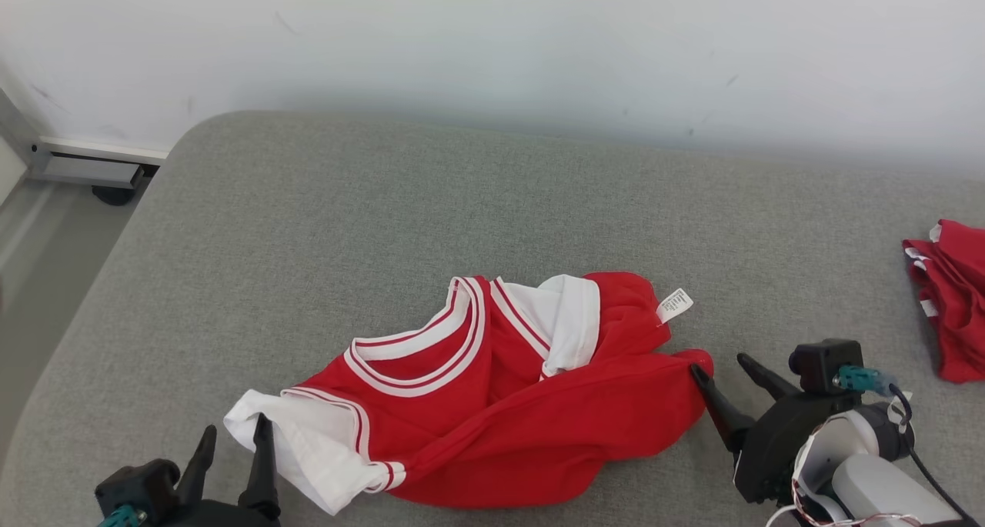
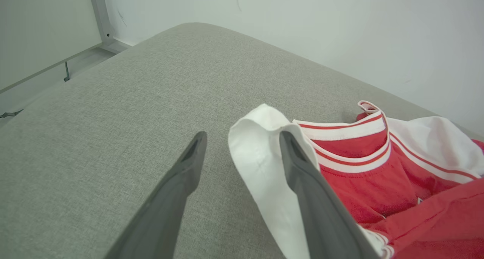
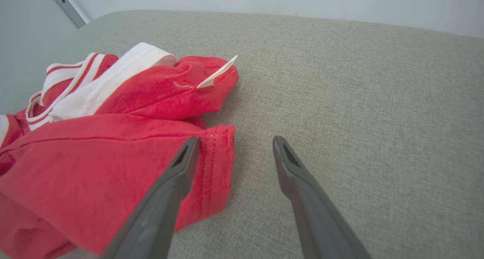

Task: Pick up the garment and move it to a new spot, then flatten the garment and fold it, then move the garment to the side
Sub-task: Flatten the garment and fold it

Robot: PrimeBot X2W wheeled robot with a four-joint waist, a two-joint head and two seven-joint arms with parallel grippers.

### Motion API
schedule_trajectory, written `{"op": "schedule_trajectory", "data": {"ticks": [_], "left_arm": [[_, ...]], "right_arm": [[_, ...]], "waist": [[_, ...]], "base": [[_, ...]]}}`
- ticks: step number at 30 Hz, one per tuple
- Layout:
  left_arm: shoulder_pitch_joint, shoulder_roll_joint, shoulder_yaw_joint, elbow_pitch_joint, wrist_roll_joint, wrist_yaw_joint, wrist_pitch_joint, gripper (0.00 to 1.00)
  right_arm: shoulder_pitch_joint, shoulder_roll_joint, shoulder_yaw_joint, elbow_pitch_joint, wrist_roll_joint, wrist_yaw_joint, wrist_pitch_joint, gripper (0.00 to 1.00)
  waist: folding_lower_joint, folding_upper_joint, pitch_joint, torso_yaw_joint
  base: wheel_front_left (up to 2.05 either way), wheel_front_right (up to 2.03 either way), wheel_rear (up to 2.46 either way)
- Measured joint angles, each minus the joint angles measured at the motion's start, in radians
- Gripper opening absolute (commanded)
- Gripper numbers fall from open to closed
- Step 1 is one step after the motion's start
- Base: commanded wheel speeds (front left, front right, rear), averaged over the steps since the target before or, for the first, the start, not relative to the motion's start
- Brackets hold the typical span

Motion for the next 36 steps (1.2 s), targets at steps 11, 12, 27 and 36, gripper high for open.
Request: {"op": "schedule_trajectory", "data": {"ticks": [11, 12, 27, 36], "left_arm": [[-0.027, -0.014, -0.027, 0.076, -0.010, 0.000, 0.087, 1.00], [-0.027, -0.016, -0.033, 0.083, -0.016, -0.001, 0.099, 1.00], [-0.062, -0.011, -0.030, 0.115, -0.037, -0.034, 0.128, 0.00], [-0.084, -0.011, -0.033, 0.110, -0.036, -0.035, 0.126, 0.00]], "right_arm": [[-0.068, 0.027, 0.012, 0.067, 0.020, 0.035, 0.052, 1.00], [-0.067, 0.027, 0.015, 0.073, 0.024, 0.040, 0.057, 0.62], [-0.111, 0.030, -0.010, 0.103, 0.041, 0.073, 0.039, 0.00], [-0.108, 0.016, -0.017, 0.119, 0.053, 0.087, 0.026, 0.00]], "waist": [[0.0000, 0.0000, 0.019, 0.007], [0.0000, 0.0000, 0.021, 0.008], [0.0000, 0.0000, 0.036, -0.002], [0.0000, 0.0000, 0.035, -0.012]], "base": [[0.00, 0.00, 0.00], [0.00, 0.00, 0.00], [0.00, 0.00, 0.00], [0.00, 0.00, 0.00]]}}
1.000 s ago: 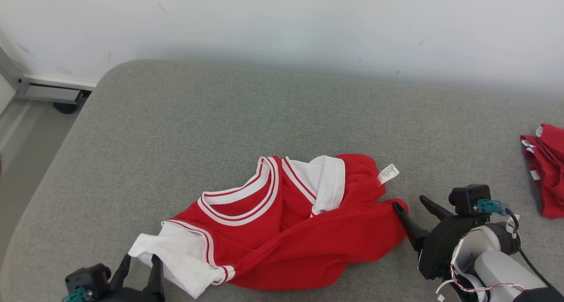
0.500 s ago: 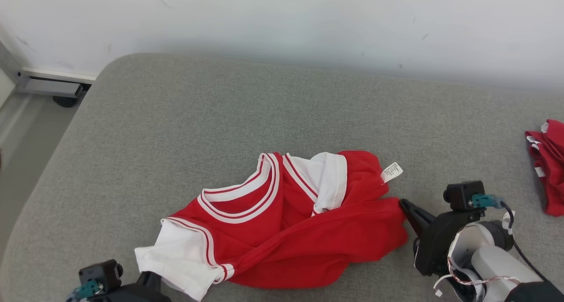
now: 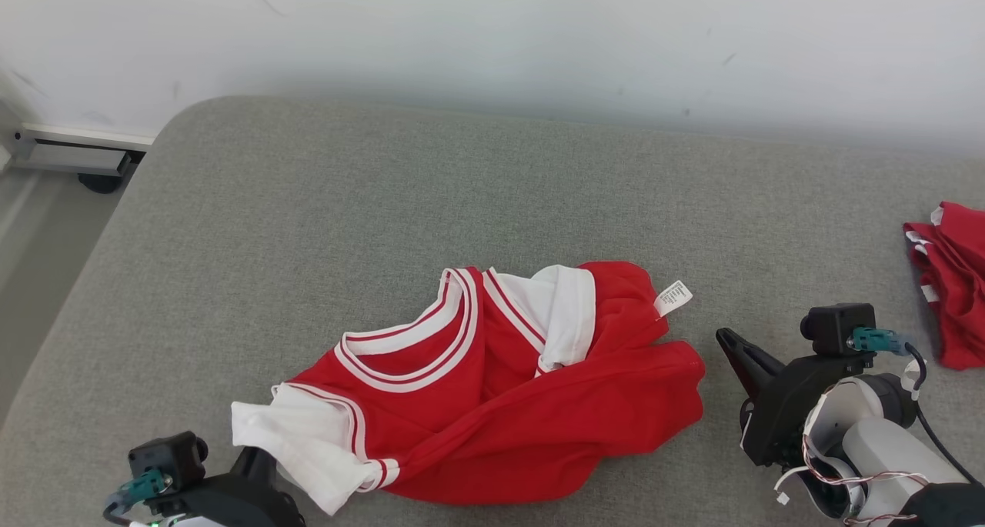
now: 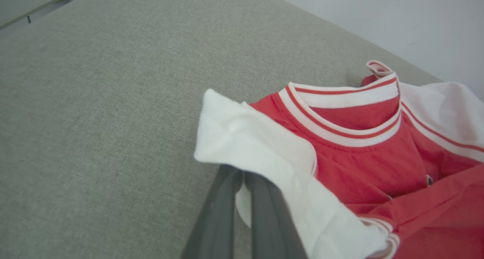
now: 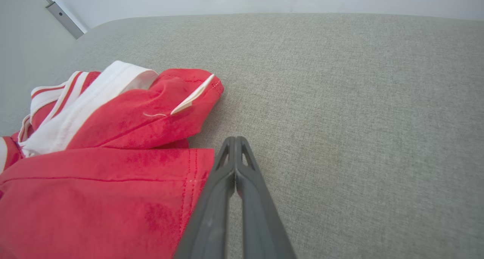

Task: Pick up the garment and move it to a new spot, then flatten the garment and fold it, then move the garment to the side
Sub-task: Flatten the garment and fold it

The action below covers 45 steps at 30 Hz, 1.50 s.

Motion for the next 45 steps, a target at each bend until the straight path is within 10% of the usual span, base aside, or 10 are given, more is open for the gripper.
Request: {"op": "schedule_trajectory", "data": {"ticks": [1, 2, 3, 26, 45], "left_arm": [[0.000, -0.001, -0.001, 0.001, 0.000, 0.000, 0.000, 0.27], [0.001, -0.001, 0.000, 0.001, 0.000, 0.000, -0.006, 1.00], [0.001, -0.001, 0.003, 0.000, 0.001, 0.001, -0.016, 1.00], [0.075, 0.034, 0.023, -0.232, 0.114, 0.028, -0.041, 1.00], [0.083, 0.064, -0.030, -0.162, 0.106, 0.026, 0.126, 1.00]], "right_arm": [[0.001, 0.001, 0.001, 0.002, 0.006, 0.000, 0.000, 0.17], [0.002, 0.002, 0.002, 0.003, 0.007, 0.003, 0.000, 0.45], [0.002, 0.005, 0.002, 0.005, 0.010, 0.005, 0.000, 1.00], [0.032, 0.015, 0.031, 0.020, 0.067, 0.038, 0.068, 1.00], [-0.039, 0.030, 0.066, 0.043, 0.057, 0.042, 0.121, 1.00]], "waist": [[0.0000, 0.0000, -0.001, -0.001], [0.0000, 0.0000, -0.001, -0.002], [0.0000, 0.0000, -0.003, -0.002], [-0.0001, 0.0000, -0.026, 0.023], [0.0000, 0.0000, 0.026, -0.008]], "base": [[0.00, 0.00, 0.00], [0.00, 0.00, 0.00], [0.00, 0.00, 0.00], [0.00, 0.00, 0.00], [0.00, 0.00, 0.00]]}}
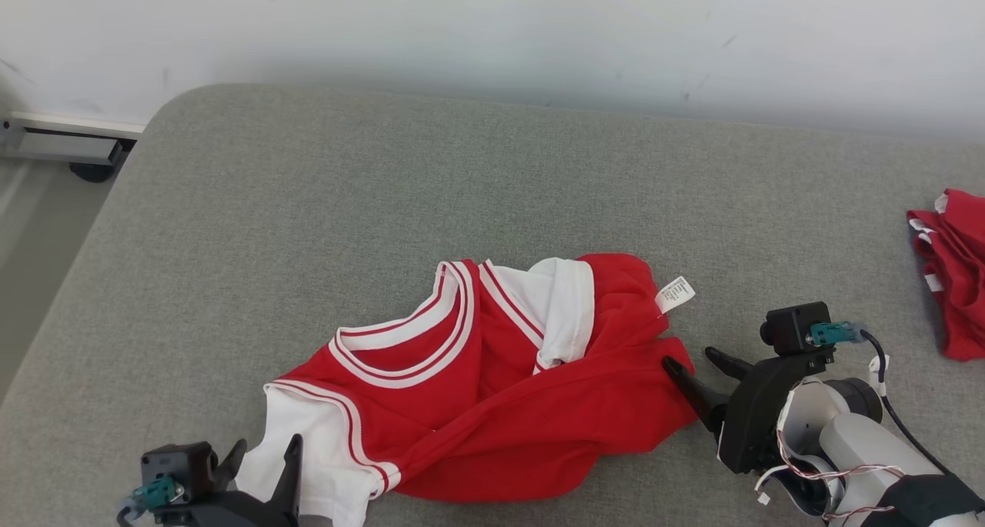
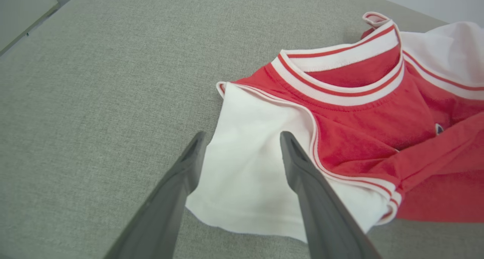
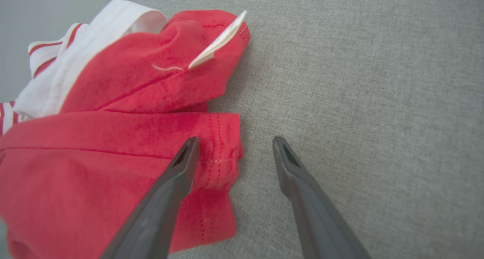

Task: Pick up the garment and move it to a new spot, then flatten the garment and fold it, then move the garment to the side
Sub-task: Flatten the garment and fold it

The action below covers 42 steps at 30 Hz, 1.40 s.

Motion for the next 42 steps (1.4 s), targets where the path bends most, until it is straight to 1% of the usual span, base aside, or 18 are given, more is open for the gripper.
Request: {"op": "schedule_trajectory", "data": {"ticks": [4, 9, 15, 17, 20, 22, 24, 25, 26, 27, 28, 29, 30, 36, 39, 42], "left_arm": [[0.000, 0.008, -0.007, -0.027, 0.012, 0.000, 0.022, 1.00], [0.003, 0.037, -0.015, -0.028, 0.033, 0.000, 0.066, 1.00], [0.022, 0.043, -0.015, -0.042, 0.025, 0.000, 0.117, 1.00], [0.018, 0.038, -0.015, -0.030, 0.003, -0.009, 0.136, 1.00], [0.014, 0.029, -0.008, -0.004, -0.029, -0.010, 0.155, 1.00], [0.008, 0.028, -0.014, 0.011, -0.030, -0.022, 0.173, 1.00], [-0.002, 0.011, -0.007, 0.021, -0.059, -0.026, 0.179, 1.00], [-0.006, 0.004, -0.011, 0.026, -0.066, -0.030, 0.188, 0.63], [-0.007, -0.001, -0.012, 0.032, -0.072, -0.036, 0.193, 0.44], [-0.007, -0.004, -0.011, 0.039, -0.081, -0.036, 0.194, 0.11], [-0.007, -0.005, -0.011, 0.048, -0.084, -0.039, 0.198, 0.00], [-0.007, -0.004, -0.011, 0.056, -0.085, -0.044, 0.204, 0.00], [-0.007, -0.004, -0.010, 0.061, -0.089, -0.045, 0.206, 0.00], [-0.023, -0.004, 0.000, 0.067, -0.097, -0.053, 0.202, 0.00], [-0.026, 0.002, 0.020, 0.058, -0.093, -0.052, 0.171, 0.00], [-0.030, 0.007, 0.035, 0.027, -0.085, -0.051, 0.137, 0.00]], "right_arm": [[-0.001, -0.002, 0.001, 0.009, 0.000, 0.000, 0.001, 1.00], [-0.001, -0.002, 0.009, 0.015, 0.000, 0.002, 0.009, 1.00], [-0.001, 0.002, 0.019, 0.023, 0.000, 0.004, 0.026, 1.00], [-0.001, 0.003, 0.022, 0.033, 0.002, 0.004, 0.028, 1.00], [-0.005, 0.011, 0.027, 0.046, 0.004, 0.004, 0.044, 1.00], [-0.015, 0.016, 0.036, 0.056, 0.003, 0.004, 0.057, 1.00], [-0.027, 0.018, 0.043, 0.070, 0.002, 0.004, 0.072, 1.00], [-0.029, 0.019, 0.045, 0.075, 0.002, 0.005, 0.073, 1.00], [-0.030, 0.020, 0.047, 0.079, 0.002, 0.005, 0.077, 1.00], [-0.034, 0.021, 0.049, 0.081, 0.002, 0.005, 0.084, 0.74], [-0.039, 0.021, 0.050, 0.086, 0.002, 0.005, 0.089, 0.42], [-0.041, 0.022, 0.050, 0.088, 0.002, 0.005, 0.093, 0.05], [-0.041, 0.022, 0.049, 0.091, 0.004, 0.005, 0.094, 0.00], [-0.041, 0.028, 0.039, 0.103, 0.023, 0.006, 0.093, 0.00], [-0.041, 0.024, -0.006, 0.090, 0.054, 0.010, 0.047, 0.00], [-0.046, 0.007, -0.044, 0.068, 0.058, 0.010, -0.006, 0.00]], "waist": [[0.0000, 0.0000, 0.001, 0.003], [0.0000, 0.0000, -0.006, 0.012], [-0.0001, 0.0000, -0.008, 0.014], [-0.0001, 0.0000, -0.009, 0.017], [-0.0001, -0.0001, -0.009, 0.020], [-0.0001, -0.0001, -0.011, 0.021], [-0.0001, -0.0001, -0.010, 0.021], [0.0000, -0.0001, -0.011, 0.021], [0.0000, 0.0000, -0.011, 0.021], [0.0000, 0.0000, -0.011, 0.021], [-0.0001, -0.0001, -0.012, 0.021], [-0.0001, -0.0001, -0.013, 0.021], [-0.0001, -0.0001, -0.014, 0.021], [-0.0001, 0.0000, -0.021, 0.021], [0.0000, 0.0000, -0.025, 0.021], [-0.0001, -0.0001, -0.029, 0.021]], "base": [[0.00, 0.00, 0.00], [0.00, 0.00, 0.00], [0.00, 0.00, 0.00], [0.00, 0.00, 0.00], [0.00, 0.00, 0.00], [0.00, 0.00, 0.00], [0.00, 0.00, 0.00], [0.00, 0.00, 0.00], [0.00, 0.00, 0.00], [0.00, 0.00, 0.00], [0.00, 0.00, 0.00], [0.00, 0.00, 0.00], [0.00, 0.00, 0.00], [0.00, 0.00, 0.00], [0.00, 0.00, 0.00], [0.00, 0.00, 0.00]]}}
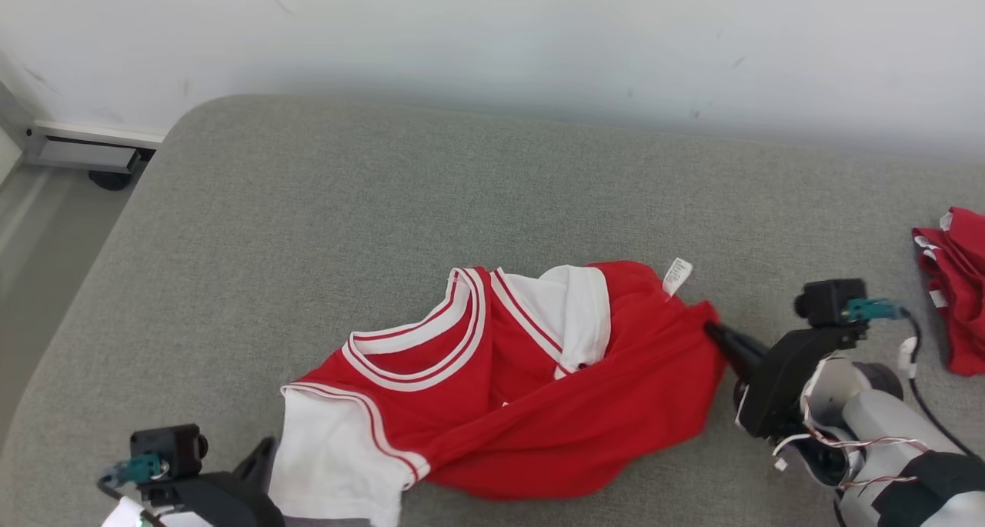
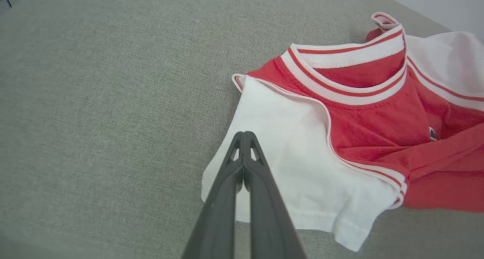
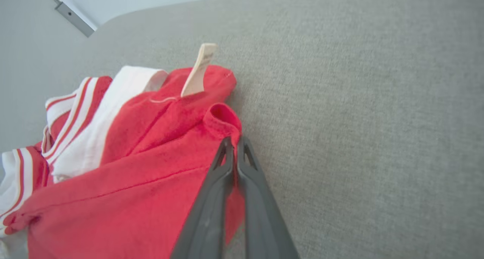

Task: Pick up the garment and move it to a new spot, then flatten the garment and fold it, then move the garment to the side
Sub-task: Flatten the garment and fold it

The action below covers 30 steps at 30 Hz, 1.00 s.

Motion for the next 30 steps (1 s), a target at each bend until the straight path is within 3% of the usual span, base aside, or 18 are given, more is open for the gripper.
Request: {"op": "schedule_trajectory", "data": {"ticks": [13, 14, 15, 16, 17, 30], "left_arm": [[0.028, 0.001, 0.006, -0.045, -0.001, 0.007, -0.043, 0.00], [0.032, -0.004, 0.004, -0.041, -0.001, 0.007, -0.042, 0.00], [0.032, -0.008, 0.003, -0.041, -0.003, 0.007, -0.042, 0.39], [0.032, -0.009, 0.003, -0.042, -0.004, 0.007, -0.042, 0.91], [0.032, -0.009, 0.004, -0.043, -0.004, 0.007, -0.042, 1.00], [0.071, 0.011, -0.020, -0.069, -0.040, -0.010, 0.051, 1.00]], "right_arm": [[0.003, -0.016, -0.022, -0.049, 0.022, 0.003, -0.095, 0.00], [0.006, -0.016, -0.022, -0.048, 0.022, 0.003, -0.097, 0.04], [0.008, -0.016, -0.021, -0.047, 0.021, 0.003, -0.100, 0.95], [0.008, -0.016, -0.018, -0.047, 0.021, 0.003, -0.100, 1.00], [0.008, -0.017, -0.017, -0.047, 0.021, 0.003, -0.100, 1.00], [0.023, -0.041, 0.049, -0.041, -0.007, 0.003, -0.035, 1.00]], "waist": [[0.0000, 0.0000, -0.015, -0.031], [0.0000, 0.0000, -0.015, -0.034], [0.0000, 0.0000, -0.015, -0.035], [0.0000, 0.0000, -0.014, -0.035], [0.0000, 0.0001, -0.014, -0.035], [0.0000, 0.0000, -0.008, -0.030]], "base": [[0.00, 0.00, 0.00], [0.00, 0.00, 0.00], [0.00, 0.00, 0.00], [0.00, 0.00, 0.00], [0.00, 0.00, 0.00], [0.00, 0.00, 0.00]]}}
